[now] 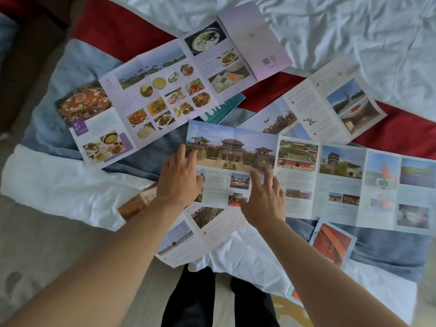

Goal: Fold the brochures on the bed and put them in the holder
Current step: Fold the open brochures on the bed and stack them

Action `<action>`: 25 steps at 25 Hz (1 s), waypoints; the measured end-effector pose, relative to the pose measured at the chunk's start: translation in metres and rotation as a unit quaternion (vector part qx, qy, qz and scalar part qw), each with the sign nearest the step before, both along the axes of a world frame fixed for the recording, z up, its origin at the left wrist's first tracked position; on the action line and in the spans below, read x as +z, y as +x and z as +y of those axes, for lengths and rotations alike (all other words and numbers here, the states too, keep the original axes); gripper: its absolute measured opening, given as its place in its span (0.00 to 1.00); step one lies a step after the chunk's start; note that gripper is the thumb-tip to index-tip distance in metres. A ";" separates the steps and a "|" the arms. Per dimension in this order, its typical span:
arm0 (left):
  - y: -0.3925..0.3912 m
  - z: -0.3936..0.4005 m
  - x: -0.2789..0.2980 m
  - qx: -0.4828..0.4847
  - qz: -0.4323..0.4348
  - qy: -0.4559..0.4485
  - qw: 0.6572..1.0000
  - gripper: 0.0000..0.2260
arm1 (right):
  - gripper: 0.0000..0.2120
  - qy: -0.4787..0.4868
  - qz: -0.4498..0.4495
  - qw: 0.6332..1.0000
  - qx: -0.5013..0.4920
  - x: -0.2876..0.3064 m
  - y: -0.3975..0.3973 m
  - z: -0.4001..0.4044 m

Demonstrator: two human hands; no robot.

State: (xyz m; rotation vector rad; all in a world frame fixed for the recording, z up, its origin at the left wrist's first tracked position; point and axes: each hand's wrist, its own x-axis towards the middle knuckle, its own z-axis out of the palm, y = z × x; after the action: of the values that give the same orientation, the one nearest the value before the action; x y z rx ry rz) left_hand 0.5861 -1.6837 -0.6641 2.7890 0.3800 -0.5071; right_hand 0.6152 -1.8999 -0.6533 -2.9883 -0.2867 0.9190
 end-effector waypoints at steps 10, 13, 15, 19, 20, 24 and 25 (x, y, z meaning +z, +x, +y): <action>0.011 0.003 0.028 -0.087 -0.141 -0.117 0.979 0.13 | 0.35 0.047 0.039 0.997 -0.040 0.005 0.006 -0.002; 0.019 -0.014 0.044 -0.113 -0.141 -0.163 0.970 0.17 | 0.34 0.059 0.041 0.996 -0.059 0.011 0.009 -0.007; 0.024 -0.031 0.051 -0.133 -0.119 -0.190 0.965 0.25 | 0.34 0.062 0.042 0.994 -0.080 0.015 0.010 -0.011; 0.033 -0.062 0.052 -0.227 -0.089 -0.211 0.947 0.37 | 0.33 0.083 0.041 0.989 -0.114 0.018 0.016 -0.028; 0.034 -0.068 0.048 -0.228 -0.078 -0.212 0.947 0.36 | 0.33 0.083 0.037 0.988 -0.122 0.018 0.019 -0.033; 0.038 -0.086 0.026 -0.067 -0.004 -0.169 0.983 0.34 | 0.28 0.055 0.021 0.986 -0.156 0.016 0.028 -0.059; 0.040 -0.087 0.021 -0.024 0.012 -0.155 0.988 0.34 | 0.28 0.054 0.017 0.985 -0.163 0.015 0.030 -0.065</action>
State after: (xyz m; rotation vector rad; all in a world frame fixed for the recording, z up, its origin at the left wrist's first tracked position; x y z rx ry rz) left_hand 0.6265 -1.7708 -0.6426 2.4976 0.2166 -0.5593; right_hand 0.6452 -1.9645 -0.6383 -2.7980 0.1473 0.8854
